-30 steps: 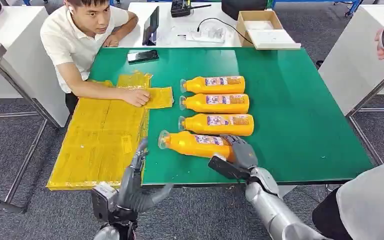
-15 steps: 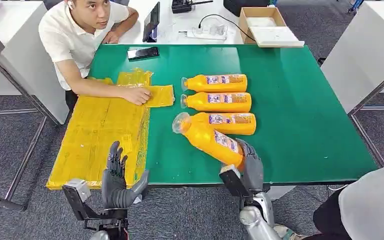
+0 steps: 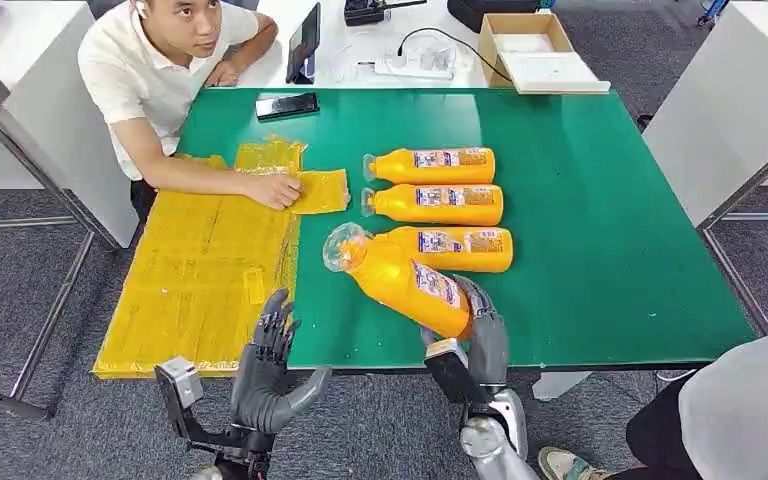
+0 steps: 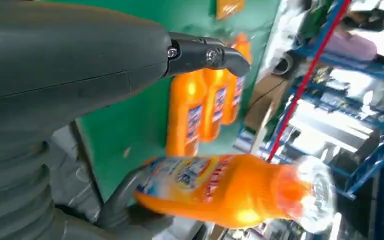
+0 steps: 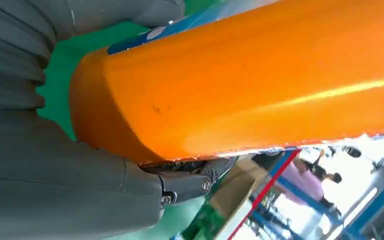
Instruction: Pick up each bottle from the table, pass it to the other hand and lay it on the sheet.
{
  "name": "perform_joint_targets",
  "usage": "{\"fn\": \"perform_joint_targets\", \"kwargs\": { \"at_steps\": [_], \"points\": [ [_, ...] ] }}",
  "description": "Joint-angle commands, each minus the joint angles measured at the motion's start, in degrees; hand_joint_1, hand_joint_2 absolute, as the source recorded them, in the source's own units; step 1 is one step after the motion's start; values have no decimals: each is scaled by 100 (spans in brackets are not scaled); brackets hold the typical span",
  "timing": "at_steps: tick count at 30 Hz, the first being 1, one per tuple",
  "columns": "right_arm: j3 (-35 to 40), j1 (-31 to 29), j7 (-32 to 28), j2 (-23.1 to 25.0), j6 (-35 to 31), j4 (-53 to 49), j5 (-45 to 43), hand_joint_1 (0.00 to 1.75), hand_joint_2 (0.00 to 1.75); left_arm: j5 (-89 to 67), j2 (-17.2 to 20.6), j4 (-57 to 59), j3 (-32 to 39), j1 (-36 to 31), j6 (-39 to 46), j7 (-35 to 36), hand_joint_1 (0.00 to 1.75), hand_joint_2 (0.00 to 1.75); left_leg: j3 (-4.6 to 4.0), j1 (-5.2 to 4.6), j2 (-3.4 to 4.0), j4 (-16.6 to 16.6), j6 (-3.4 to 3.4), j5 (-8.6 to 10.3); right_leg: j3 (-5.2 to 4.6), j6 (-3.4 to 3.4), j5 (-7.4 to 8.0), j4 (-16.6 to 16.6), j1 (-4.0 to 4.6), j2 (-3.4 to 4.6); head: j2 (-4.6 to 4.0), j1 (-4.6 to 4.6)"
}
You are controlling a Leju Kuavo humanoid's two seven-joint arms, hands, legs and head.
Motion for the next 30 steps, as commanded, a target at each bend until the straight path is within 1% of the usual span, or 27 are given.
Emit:
{"fn": "perform_joint_targets", "kwargs": {
  "at_steps": [1, 2, 3, 5, 6, 8, 11, 12, 13, 14, 15, 18, 20, 22, 23, 26, 27, 28, 29, 30],
  "points": [
    [1430, -238, -8, 355, 409, 710, 70, 175, 175, 187, 59, 974, 101, -492, -95, -37, 0, 175, 21, 7, 27, -8, -10, -5, 13, -12, 2, -7, 8, 18, 0, 0],
    [1495, -237, -48, 384, 407, 759, 46, 175, 175, 239, 41, 959, 109, -505, -151, -5, 0, 175, 33, 11, 38, -9, -17, -9, 22, -19, 0, -9, 13, 22, 0, -5],
    [1508, -221, -59, 400, 382, 767, 51, 175, 175, 241, 35, 948, 107, -509, -153, -2, 0, 175, 16, 8, 20, -7, -11, -3, 8, -12, 1, -7, 10, 7, -2, -2],
    [1515, -233, -65, 384, 375, 786, 44, 175, 175, 243, 34, 931, 108, -500, -155, 3, 0, 175, 27, 11, 10, -10, -15, -5, 22, -16, -5, -9, 13, -6, 0, -2],
    [1584, -257, -78, 358, 437, 812, -10, 175, 175, 404, 23, 935, 143, -485, -215, 147, 0, 175, 21, 7, 4, -10, -11, -2, 16, -12, -4, -8, 9, -6, 0, -2],
    [1704, -249, -126, 389, 388, 775, -72, 175, 175, 457, -8, 942, 238, -500, -163, 119, 0, 175, 19, 6, 15, -9, -9, -3, 12, -9, -1, -7, 7, 5, -2, -4],
    [1958, -212, -157, 417, 462, 737, -156, 175, 175, 481, -105, 884, 382, -541, -35, 25, 0, 175, 24, 9, 9, -8, -11, -5, 22, -12, -5, -7, 10, -4, -2, 0],
    [2049, -205, -177, 436, 515, 743, -203, 175, 175, 858, -160, 863, 462, -537, -246, 210, 0, 175, 9, 8, 11, -3, -9, -3, 8, -9, -2, -4, 8, 2, 0, 0],
    [2160, -226, -212, 475, 611, 808, -288, 175, 175, 1057, -182, 804, 544, -548, -331, 218, 0, 175, 23, 12, 14, -4, -14, -9, 22, -15, -7, -4, 12, 1, 0, -2],
    [2230, -247, -229, 505, 665, 871, -359, 175, 175, 1036, -217, 722, 599, -549, -302, 80, 0, 175, 12, 7, 16, -2, -11, -5, 10, -11, -3, -3, 7, 5, 0, -2],
    [2271, -261, -220, 525, 704, 913, -393, 175, 175, 1034, -233, 650, 632, -545, -291, 30, 0, 175, 21, 11, 15, -4, -15, -8, 20, -16, -6, -5, 12, 1, 0, 0],
    [2371, -328, -149, 596, 1081, 1211, -806, 175, 175, 876, -308, 79, 743, -427, -242, -261, 0, 175, 7, 8, 15, 0, -11, -6, 4, -12, -3, 0, 9, 5, 0, 0],
    [2421, -331, -154, 595, 1066, 1325, -827, 175, 175, 862, -286, -135, 721, -323, -323, -303, 0, 175, 6, 9, 11, -1, -11, -4, 5, -12, -4, -3, 10, -2, 0, 0],
    [2474, -330, -163, 597, 1136, 1389, -845, 175, 175, 859, -295, -141, 741, -297, -318, -309, 0, 175, 30, 15, 13, -7, -18, -11, 27, -19, -11, -7, 17, -4, 0, -4],
    [2551, -351, -168, 592, 1214, 1428, -844, 175, 175, 838, -332, -77, 790, -316, -272, -355, 7, 175, 17, 9, 8, -5, -12, -6, 13, -13, -7, -5, 10, -4, 0, -2],
    [2555, -347, -165, 601, 1206, 1430, -843, 175, 175, 837, -327, -37, 798, -340, -269, -358, 7, 175, 5, 6, 8, -5, -7, -1, 2, -8, -2, -2, 6, -1, -2, 0],
    [2570, -354, -166, 602, 1231, 1432, -852, 175, 175, 839, -342, 13, 814, -355, -260, -380, 28, 175, 18, 11, 8, -7, -11, -5, 16, -12, -5, -7, 11, -4, 0, 0],
    [2643, -377, -131, 591, 1294, 1471, -822, 175, 175, 790, -346, 34, 816, -373, -269, -425, 140, 175, 7, 6, 4, -4, -8, -2, 5, -8, -4, -3, 6, -5, -2, -2],
    [2684, -386, -99, 590, 1339, 1508, -814, 175, 175, 710, -323, 57, 786, -385, -266, -455, 127, 175, 14, 8, 4, -6, -11, -4, 13, -12, -6, -4, 8, -8, 0, 0],
    [2722, -408, -69, 595, 1374, 1576, -812, 175, 175, 656, -294, 84, 740, -402, -319, -472, 40, 175, 7, 8, 6, -4, -9, -2, 6, -9, -3, -4, 8, -4, 0, 0]
  ]
}}
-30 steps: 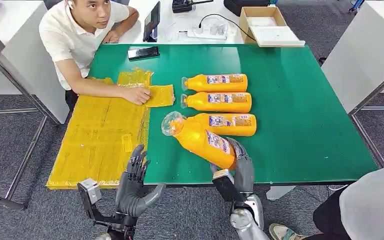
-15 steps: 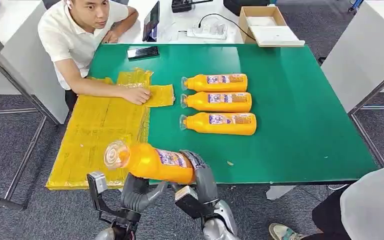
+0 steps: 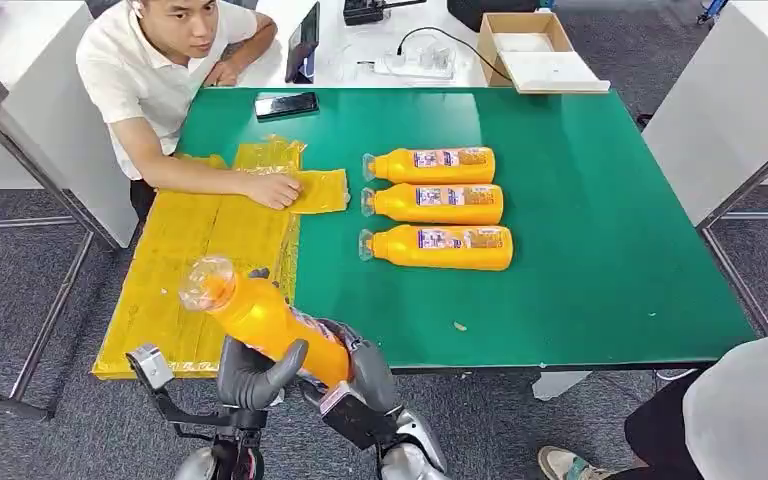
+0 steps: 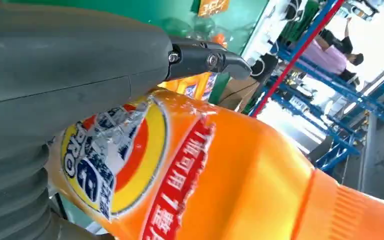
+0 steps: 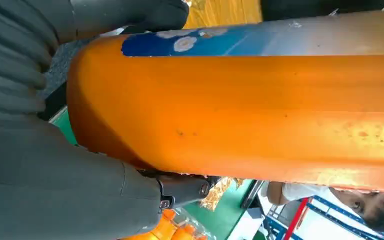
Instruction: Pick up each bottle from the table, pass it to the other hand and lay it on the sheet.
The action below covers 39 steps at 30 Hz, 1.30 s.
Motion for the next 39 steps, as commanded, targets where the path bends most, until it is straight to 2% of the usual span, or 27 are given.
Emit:
{"fn": "perform_joint_targets", "kwargs": {
  "at_steps": [1, 9, 10, 11, 12, 17, 18, 19, 21, 22, 28, 30, 34, 39],
  "points": [
    [485, -151, 60, -7, 183, 680, 45, 175, 175, -208, 8, 125, 199, -205, -42, -142, 51, 175, 27, 9, 2, -5, -12, -8, 30, -14, -9, -8, 11, -9, -2, 0],
    [485, -151, 60, -7, 183, 680, 45, 175, 175, -208, 8, 125, 199, -205, -42, -142, 51, 175, 20, 6, -4, -6, -10, -4, 22, -11, -7, -7, 8, -14, -2, -2],
    [526, -167, 66, -13, 122, 719, 97, 175, 175, -352, 45, 146, 144, -210, -53, -212, 173, 175, 28, 8, -5, -5, -13, -8, 31, -15, -11, -7, 11, -17, 0, 0],
    [550, -177, 84, -16, 84, 741, 137, 175, 175, -457, 84, 178, 85, -224, -72, -222, 164, 175, 19, 7, -6, -5, -10, -4, 22, -11, -7, -7, 9, -15, -2, 0],
    [566, -177, 96, -24, 2, 746, 200, 175, 175, -633, 151, 276, -10, -260, -87, -172, 175, 175, 28, 8, -4, -8, -12, -6, 30, -14, -9, -9, 11, -16, 0, 0],
    [488, -139, 27, -44, -211, 590, 284, 175, 175, -427, 152, 821, -57, -385, -392, 84, 175, 175, 23, 4, -12, -11, -8, 0, 25, -10, -6, -11, 6, -21, 0, 0],
    [492, -133, -38, -59, -338, 551, 361, 61, 175, -270, 160, 942, -43, -422, -477, 249, 175, 175, 33, 7, -12, -11, -12, -5, 37, -15, -10, -13, 10, -25, 0, 0],
    [480, -116, -117, -59, -469, 520, 413, 0, 175, -171, 144, 1006, -5, -439, -483, 324, 175, 175, 24, 4, -10, -11, -9, -1, 26, -10, -6, -11, 6, -19, 0, 0],
    [417, -60, -172, -2, -561, 443, 341, 0, 175, 40, 129, 1118, 85, -485, -467, 502, 175, 175, 24, 5, -9, -10, -9, -2, 27, -10, -7, -11, 7, -18, 0, 0],
    [450, -43, -236, -3, -621, 380, 362, 0, 0, 149, 136, 1132, 120, -501, -496, 574, 175, 175, 35, 8, -11, -13, -13, -4, 39, -15, -9, -15, 11, -23, -2, 0],
    [600, 113, -769, -104, -998, -224, 379, 0, 0, 62, 347, 1177, 456, -835, -220, 490, 175, 175, 25, 6, -5, -9, -13, -4, 26, -15, -9, -7, 9, -19, 0, 2],
    [579, 129, -789, -134, -1055, -311, 360, 0, 0, -35, 460, 1151, 557, -882, -175, 461, 175, 175, 22, 7, -5, -7, -13, -4, 23, -15, -8, -5, 9, -15, -2, 0],
    [577, 132, -789, -141, -1054, -310, 359, 0, 0, -35, 456, 1154, 555, -870, -175, 461, 175, 175, 28, 8, 6, -8, -13, -7, 27, -15, -7, -7, 11, -7, 0, 0],
    [387, 307, -966, -183, -1706, -576, 372, 0, 0, -1409, 781, 1245, 691, -1156, 648, 130, 175, 175, 12, 2, -1, -6, -7, 1, 10, -7, -2, -3, 3, -7, 0, 2]
  ]
}}
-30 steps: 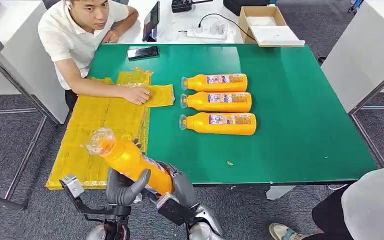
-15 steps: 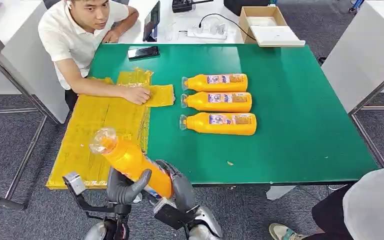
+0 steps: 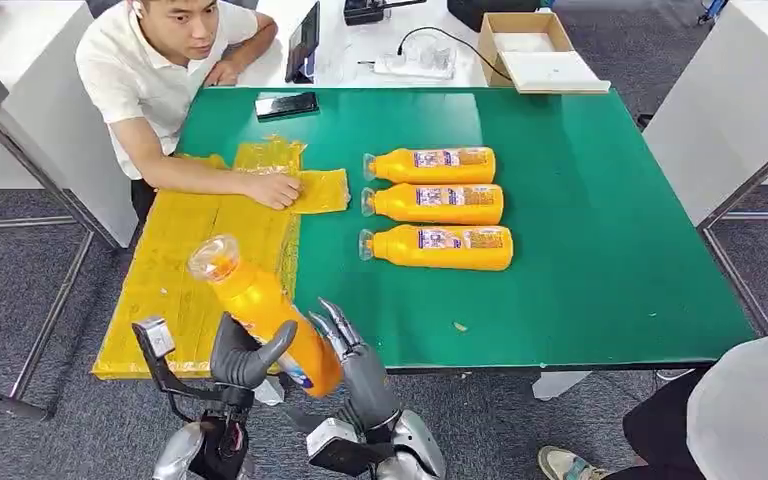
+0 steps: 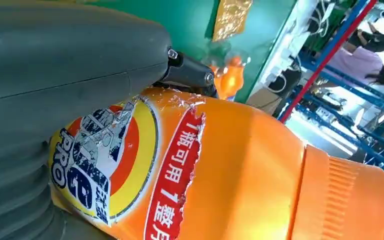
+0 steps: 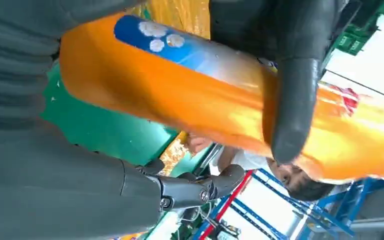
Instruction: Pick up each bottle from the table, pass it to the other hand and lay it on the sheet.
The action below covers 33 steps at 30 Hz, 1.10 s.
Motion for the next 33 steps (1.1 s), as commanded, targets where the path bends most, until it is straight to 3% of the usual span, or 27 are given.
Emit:
{"fn": "perform_joint_targets", "kwargs": {
  "at_steps": [1, 8, 12, 14, 18, 23, 28, 33],
  "points": [
    [-33, 338, -214, -144, -733, -503, -79, 0, 0, -1346, 542, 400, 349, -573, 758, -327, 175, 175, 23, 7, -1, -9, -11, -4, 25, -12, -6, -8, 8, -11, -2, 0],
    [-301, 497, -214, -351, -1198, -809, -362, 0, 0, -2605, 885, -157, 249, -763, 936, -397, 175, 175, 11, 6, -11, -4, -8, -1, 15, -10, -6, -4, 8, -18, 0, 0],
    [-452, 715, -214, -364, -1414, -1238, -234, 0, 0, -5344, 1178, 684, -191, -1403, 2336, -340, 175, 175, 16, 8, -23, -1, -12, -2, 24, -13, -12, -1, 9, -33, 0, 0],
    [-364, 721, -214, -371, -1414, -1300, -271, 0, 0, -6449, 1318, 1539, -546, -1925, 2417, 49, 175, 175, 9, 4, -28, -3, -9, 3, 16, -9, -8, -1, 6, -35, -2, 2],
    [-22, 609, -214, -391, -1317, -1228, -398, 0, 0, -7528, 1155, 3484, -1064, -3063, 1987, 394, 175, 175, 15, 6, -64, -6, -14, 14, 32, -15, -10, -4, 8, -73, 0, -2],
    [167, 540, -214, -345, -1139, -1089, -538, 0, 0, -8096, 960, 4781, -1376, -3889, 1636, 752, 175, 175, 19, 9, -43, 0, -13, 17, 33, -15, -5, -3, 12, -52, 0, 0],
    [285, 528, -214, -326, -982, -1038, -654, 0, 0, -8165, 897, 5474, -1392, -4345, 1122, 978, 175, 175, 12, 9, -15, 5, -10, 12, 17, -24, 9, 1, 11, -27, 0, 2],
    [464, 454, -214, -268, -811, -858, -802, 0, 0, -7428, 794, 5939, -796, -4418, 361, 781, 175, 175, 23, 11, 9, 3, -13, 5, 23, -27, 9, 0, 14, -7, 0, 2]
  ]
}}
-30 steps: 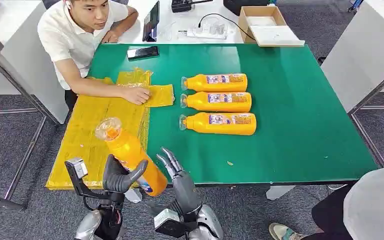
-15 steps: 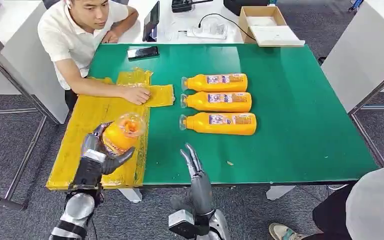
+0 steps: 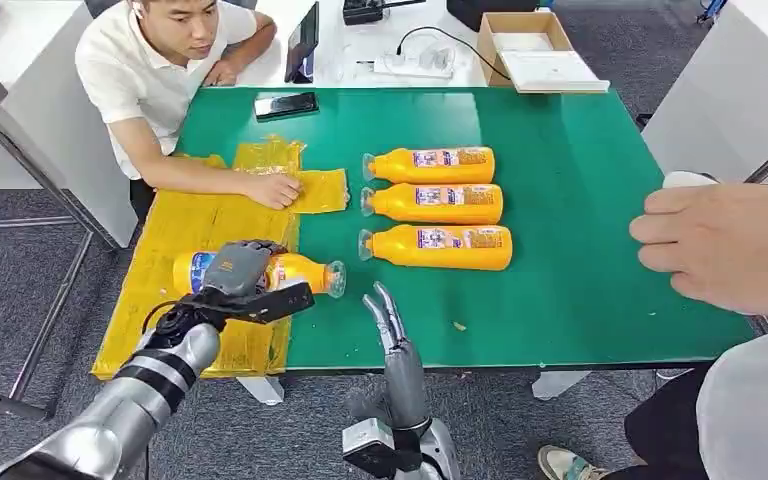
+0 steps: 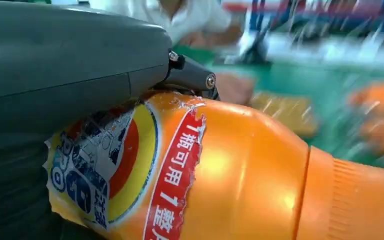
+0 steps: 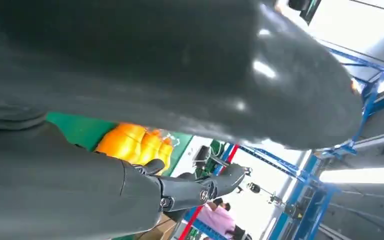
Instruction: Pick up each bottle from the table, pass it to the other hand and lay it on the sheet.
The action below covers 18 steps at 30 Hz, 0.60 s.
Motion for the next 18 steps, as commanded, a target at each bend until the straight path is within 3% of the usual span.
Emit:
{"fn": "perform_joint_targets", "kwargs": {
  "at_steps": [1, 7, 8, 9, 10, 11, 12, 18],
  "points": [
    [484, -57, -182, 49, 113, 322, -195, 0, 0, 653, -181, 1969, 187, -941, -768, -137, 175, 175, 22, 11, 5, -3, -11, -8, 24, -12, -7, -4, 12, -4, 2, 0],
    [455, -91, -182, 55, 107, 436, -326, 0, 0, 732, -258, 1977, 241, -838, -699, -207, 175, 175, 26, 7, 8, -7, -11, -5, 28, -12, -4, -7, 7, 1, 0, 2],
    [445, -85, -182, 39, 109, 429, -342, 0, 0, 763, -291, 1971, 262, -798, -698, -217, 140, 175, 20, 5, 4, -5, -8, -3, 21, -9, -3, -5, 5, -1, 2, 2],
    [439, -93, -182, 38, 185, 452, -391, 0, 0, 869, -299, 1986, 324, -790, -869, -263, 140, 175, 17, 5, 1, -4, -8, -2, 19, -9, -3, -4, 5, -4, 2, 2],
    [426, -100, -182, 36, 236, 478, -424, 0, 0, 914, -288, 2002, 336, -790, -1011, -282, 117, 175, 33, 13, 3, -5, -17, -7, 35, -19, -7, -7, 14, -9, 0, 2],
    [416, -102, -182, 31, 233, 487, -437, 0, 0, 913, -280, 1995, 315, -781, -1061, -281, 31, 175, 27, 8, 1, -7, -11, -4, 29, -13, -5, -7, 9, -7, 2, 2],
    [418, -109, -182, 27, 232, 501, -435, 0, 0, 874, -277, 2006, 262, -784, -1114, -277, 0, 175, 34, 10, 5, -12, -14, -4, 36, -16, -5, -12, 12, -5, 0, 2],
    [376, -133, -182, 40, 254, 578, -496, 0, 0, 954, -271, 1964, 242, -786, -1352, -354, 0, 175, 36, 8, 6, -9, -13, -6, 36, -12, -7, -6, 9, -3, 2, 2]
  ]
}}
